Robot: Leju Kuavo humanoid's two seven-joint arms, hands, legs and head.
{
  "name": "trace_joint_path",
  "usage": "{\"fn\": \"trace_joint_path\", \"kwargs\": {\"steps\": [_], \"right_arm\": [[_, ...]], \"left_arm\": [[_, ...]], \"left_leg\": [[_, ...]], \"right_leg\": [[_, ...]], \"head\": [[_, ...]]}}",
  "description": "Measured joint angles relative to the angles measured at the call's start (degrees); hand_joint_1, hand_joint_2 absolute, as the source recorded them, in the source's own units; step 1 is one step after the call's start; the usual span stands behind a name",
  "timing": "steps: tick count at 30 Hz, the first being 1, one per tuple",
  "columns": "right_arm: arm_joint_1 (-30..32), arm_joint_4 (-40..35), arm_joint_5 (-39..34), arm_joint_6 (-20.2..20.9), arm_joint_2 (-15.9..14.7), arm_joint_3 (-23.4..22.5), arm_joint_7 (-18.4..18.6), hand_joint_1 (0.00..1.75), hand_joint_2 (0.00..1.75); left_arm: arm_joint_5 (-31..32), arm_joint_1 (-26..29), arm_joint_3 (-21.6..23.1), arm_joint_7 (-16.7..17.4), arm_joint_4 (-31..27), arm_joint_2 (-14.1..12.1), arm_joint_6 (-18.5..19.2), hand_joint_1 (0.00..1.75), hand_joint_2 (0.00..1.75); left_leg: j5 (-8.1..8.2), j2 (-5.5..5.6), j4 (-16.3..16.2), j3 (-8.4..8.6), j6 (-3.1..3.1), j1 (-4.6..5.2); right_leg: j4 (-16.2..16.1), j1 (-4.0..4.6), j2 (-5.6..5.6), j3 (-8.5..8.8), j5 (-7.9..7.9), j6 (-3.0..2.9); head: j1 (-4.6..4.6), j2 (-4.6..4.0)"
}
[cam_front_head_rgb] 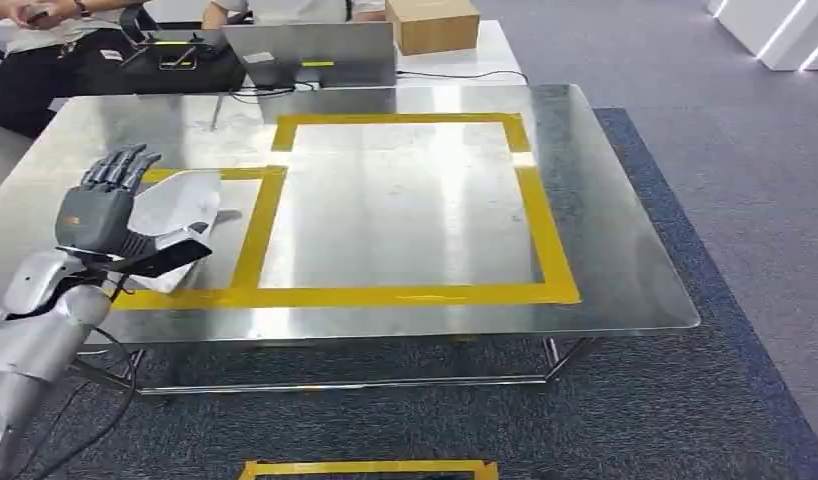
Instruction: Take the parts from the cabinet and place them on the table.
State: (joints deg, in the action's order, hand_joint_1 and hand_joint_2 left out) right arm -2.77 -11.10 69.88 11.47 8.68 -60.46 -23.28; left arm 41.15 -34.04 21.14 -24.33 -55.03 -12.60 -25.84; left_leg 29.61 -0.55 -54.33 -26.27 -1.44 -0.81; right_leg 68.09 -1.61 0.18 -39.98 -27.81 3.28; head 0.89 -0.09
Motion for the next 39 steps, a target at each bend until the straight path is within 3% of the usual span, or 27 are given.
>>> {"fn": "trace_joint_path", "kwargs": {"steps": [1, 2, 3, 4, 5, 8, 11, 12, 13, 15, 17, 18, 19, 22, 23, 25, 27, 28, 29, 30, 31, 32, 34, 35, 37, 38, 39], "right_arm": [[0.0, 0.0, -0.19, -0.04, -0.09, 0.0, 0.04, 0.0, 0.0], [-0.12, 0.02, -0.48, -0.07, -0.09, -0.02, 0.04, 0.0, 0.0], [-0.22, 0.24, -0.88, -0.07, 0.2, -0.09, 0.07, 0.0, 0.0], [-0.25, 0.26, -1.35, -0.15, 0.17, -0.22, 0.09, 0.0, 0.0], [-0.06, 0.26, -1.77, -0.26, 0.13, -0.35, 0.13, 0.0, 0.0], [0.55, 0.26, -2.4, -0.46, 0.13, -0.7, 0.15, 0.0, 0.0], [0.82, 0.26, -3.33, -0.7, 0.17, -1.33, 0.13, 0.0, 0.0], [0.88, 0.26, -3.74, -0.81, 0.2, -1.71, 0.13, 0.0, 0.0], [0.92, 0.26, -4.13, -0.94, 0.22, -2.03, 0.13, 0.0, 0.0], [1.02, 0.26, -4.83, -1.11, 0.33, -2.6, -0.02, 0.0, 0.0], [1.03, 0.26, -5.18, -1.16, 0.63, -3.21, -0.2, 0.0, 0.0], [1.03, 0.26, -5.47, -1.16, 0.94, -3.39, -0.31, 0.0, 0.0], [1.07, 0.24, -5.75, -1.18, 1.09, -3.61, -0.39, 0.0, 0.0], [1.03, 0.24, -6.07, -1.99, 1.49, -4.48, 0.0, 0.0, 0.0], [1.15, 0.22, -6.36, -2.64, 1.51, -4.72, -0.58, 0.0, 0.0], [1.25, 0.07, -6.97, -3.15, 1.51, -5.14, -1.72, 0.0, 0.0], [1.23, -0.02, -6.69, -3.48, 1.51, -5.57, -2.21, 0.0, 0.0], [1.24, -0.11, -6.47, -3.63, 1.51, -5.66, -2.29, 0.0, 0.0], [1.25, -0.11, -6.4, -3.76, 1.51, -5.79, -2.36, 0.0, 0.0], [1.29, -0.15, -6.25, -3.87, 1.51, -5.95, -2.4, 0.0, 0.0], [1.3, -0.26, -6.12, -4.0, 1.51, -5.99, -2.47, 0.0, 0.0], [1.28, -0.35, -6.08, -4.09, 1.51, -6.03, -2.56, 0.0, 0.0], [1.02, -0.46, -6.01, -4.15, 1.53, -6.12, -2.62, 0.0, 0.0], [0.98, -0.46, -6.01, -4.15, 1.64, -6.27, -2.6, 0.0, 0.0], [1.17, -0.48, -5.99, -4.13, 1.66, -6.47, -2.6, 0.0, 0.0], [1.34, -0.5, -5.95, -4.11, 1.92, -6.51, -2.6, 0.0, 0.0], [1.37, -0.59, -5.95, -4.11, 1.9, -6.67, -2.58, 0.0, 0.0]], "left_arm": [[-2.29, 1.94, -0.66, -0.61, -3.55, 0.38, 1.04, 0.0, 0.0], [-4.75, 3.85, -1.14, -1.45, -6.51, 0.97, 2.24, 0.0, 0.0], [-8.41, 6.28, -1.91, -2.65, -11.09, 1.06, 3.41, 0.0, 0.0], [-10.8, 9.09, -2.58, -4.06, -15.45, 1.21, 4.11, 0.0, 0.0], [-12.96, 11.93, -3.26, -5.34, -19.85, 1.3, 4.58, 0.0, 0.0], [-16.99, 20.12, -5.06, -7.95, -31.49, 1.6, 5.23, 0.0, 0.0], [-19.93, 28.56, -6.85, -11.17, -41.61, 2.54, 5.07, 0.0, 0.0], [-19.63, 31.32, -7.43, -11.84, -44.64, 2.93, 4.19, 0.0, 0.0], [-19.27, 34.05, -7.83, -12.18, -46.64, 3.31, 3.39, 0.0, 0.0], [-18.88, 39.14, -8.95, -12.94, -51.18, 4.44, 1.16, 0.0, 0.0], [-19.08, 42.46, -9.76, -13.42, -54.55, 5.34, 0.11, 0.0, 0.0], [-19.58, 43.78, -10.23, -13.73, -56.15, 5.69, -0.08, 0.0, 0.0], [-19.73, 45.2, -10.54, -13.95, -57.07, 6.28, -0.41, 0.0, 0.0], [-15.81, 49.17, -11.46, -13.67, -59.36, 7.74, -4.48, 0.0, 0.0], [-13.69, 50.58, -11.79, -12.78, -59.9, 8.44, -6.78, 0.0, 0.0], [-11.25, 52.88, -12.88, -11.1, -60.42, 9.56, -10.19, 0.0, 0.0], [-13.07, 55.16, -14.65, -9.86, -60.68, 10.48, -10.88, 0.0, 0.0], [-14.64, 55.8, -15.84, -9.77, -60.68, 11.2, -10.22, 0.0, 0.0], [-17.17, 56.36, -17.35, -9.95, -60.66, 12.16, -8.44, 0.0, 0.0], [-20.16, 56.76, -19.18, -10.32, -60.53, 13.67, -5.69, 0.0, 0.0], [-23.09, 57.01, -21.54, -11.04, -60.23, 15.06, -2.44, 0.0, 0.0], [-24.98, 57.1, -23.64, -11.13, -59.76, 16.72, 0.15, 0.0, 0.0], [-28.18, 56.92, -27.31, -9.09, -58.49, 19.25, 5.99, 0.0, 0.0], [-28.58, 56.58, -29.56, -8.33, -56.92, 20.97, 8.58, 0.0, 0.0], [-27.84, 55.34, -34.11, -9.23, -52.41, 24.63, 12.36, 0.0, 0.0], [-27.34, 55.01, -36.43, -10.12, -50.55, 25.97, 13.49, 0.0, 0.0], [-27.1, 54.99, -38.79, -10.89, -49.22, 27.09, 14.11, 0.0, 0.0]], "left_leg": [[0.62, 0.05, -0.82, -0.1, 0.55, -0.47], [1.37, 0.15, -1.85, -0.33, 1.22, -0.76], [1.96, 0.18, -2.67, -1.51, 1.93, -0.32], [2.37, 0.14, -3.49, -1.66, 2.16, -0.22], [2.56, 0.12, -4.12, -1.69, 2.45, -0.11], [4.03, 0.18, -4.86, -1.95, 2.92, -0.4], [10.9, 0.21, -15.55, -6.17, 3.13, -0.32], [12.42, 0.22, -19.37, -7.72, 2.98, -0.3], [12.55, 0.24, -20.94, -8.28, 2.74, -0.24], [9.21, 0.29, -17.08, -6.08, 1.66, 0.21], [5.07, 0.26, -7.33, -1.01, -0.05, 1.04], [5.89, -0.05, -4.17, 0.38, -0.77, 1.4], [4.39, -0.3, -4.44, 0.28, -0.33, 1.57], [3.12, -0.01, -3.32, -0.31, -0.62, 2.02], [1.8, -0.12, -2.18, -0.52, -0.68, 1.28], [0.44, -0.21, -1.85, -1.75, -1.39, 1.37], [-0.78, -0.24, -1.92, -3.42, -1.31, 1.42], [-1.36, -0.28, -2.02, -4.21, -1.3, 1.43], [-1.98, -0.29, -2.19, -5.16, -1.23, 1.42], [-2.5, -0.28, -2.35, -5.98, -1.12, 1.41], [-2.93, -0.26, -2.54, -6.75, -0.97, 1.37], [-3.29, -0.22, -2.85, -7.38, -0.76, 1.35], [-3.69, -0.23, -3.85, -8.22, -0.33, 1.7], [-4.33, -0.25, -4.07, -8.48, 0.01, 1.75], [-5.47, -0.23, -3.88, -8.71, 0.43, 1.65], [-5.22, 0.04, -4.06, -9.1, 0.76, 1.59], [-3.1, 0.17, -5.07, -9.53, 1.36, 1.36]], "right_leg": [[-4.83, -0.44, -0.26, 2.52, 2.46, 0.66], [-7.47, -0.42, -0.19, 4.08, 1.52, 1.51], [-6.94, -0.13, 0.03, 5.23, 1.0, 1.1], [-6.79, -0.28, 0.52, 4.45, 0.56, 0.48], [-6.76, -0.29, 0.55, 4.48, -0.4, -0.63], [-6.32, -0.41, 0.62, 3.94, -0.66, -1.7], [-6.33, -0.06, 0.48, 3.44, -0.33, -2.37], [-6.33, 0.19, 0.42, 3.22, -0.19, -2.58], [-6.33, 0.43, 0.39, 3.0, -0.02, -2.85], [-6.34, 0.99, 0.37, 2.45, 0.43, -3.34], [-6.37, 1.46, 0.3, 1.93, 1.13, -3.41], [-6.38, 1.48, 0.09, 1.85, 1.47, -3.28], [-6.86, 1.41, 0.05, 1.98, 1.88, -3.02], [-7.89, 1.11, -0.44, 2.2, 3.45, -1.72], [-7.74, 1.03, -0.37, 1.89, 3.16, -1.45], [-4.31, 1.08, -0.22, 0.49, -3.24, -1.04], [3.71, 1.0, -0.26, -0.54, -9.13, -0.71], [6.57, 1.01, -0.26, -0.63, -9.58, -0.59], [7.53, 1.01, -0.26, 0.16, -8.25, -0.5], [6.33, 1.0, -0.26, 1.96, -6.06, -0.42], [3.11, 1.0, -0.26, 4.92, -3.85, -0.4], [-1.86, 0.99, -0.26, 8.82, -2.85, -0.43], [-11.56, 1.06, -0.09, 15.81, -5.02, -0.82], [-12.4, 1.06, -0.05, 15.29, -5.83, -1.25], [-12.14, 1.31, -0.07, 14.53, -5.25, -2.1], [-12.44, 0.95, -0.33, 14.08, -4.73, -2.69], [-12.4, 0.91, -0.43, 13.57, -4.16, -3.17]], "head": [[0.05, 0.0], [0.11, 0.0], [0.88, 0.0], [0.88, 0.02], [0.39, 0.02], [0.27, 0.02], [0.0, 0.02], [-0.04, 0.02], [0.02, 0.02], [-0.07, 0.02], [-0.02, 0.02], [0.09, 0.02], [0.15, 0.02], [-0.17, 0.02], [-0.18, 0.02], [-0.04, 0.02], [-0.13, 0.02], [-0.06, 0.02], [-0.06, 0.02], [-0.06, 0.02], [-0.09, 0.02], [-0.04, 0.02], [-0.02, 0.02], [-0.18, 0.02], [-0.13, 0.02], [-0.02, 0.02], [-0.28, 0.02]]}}
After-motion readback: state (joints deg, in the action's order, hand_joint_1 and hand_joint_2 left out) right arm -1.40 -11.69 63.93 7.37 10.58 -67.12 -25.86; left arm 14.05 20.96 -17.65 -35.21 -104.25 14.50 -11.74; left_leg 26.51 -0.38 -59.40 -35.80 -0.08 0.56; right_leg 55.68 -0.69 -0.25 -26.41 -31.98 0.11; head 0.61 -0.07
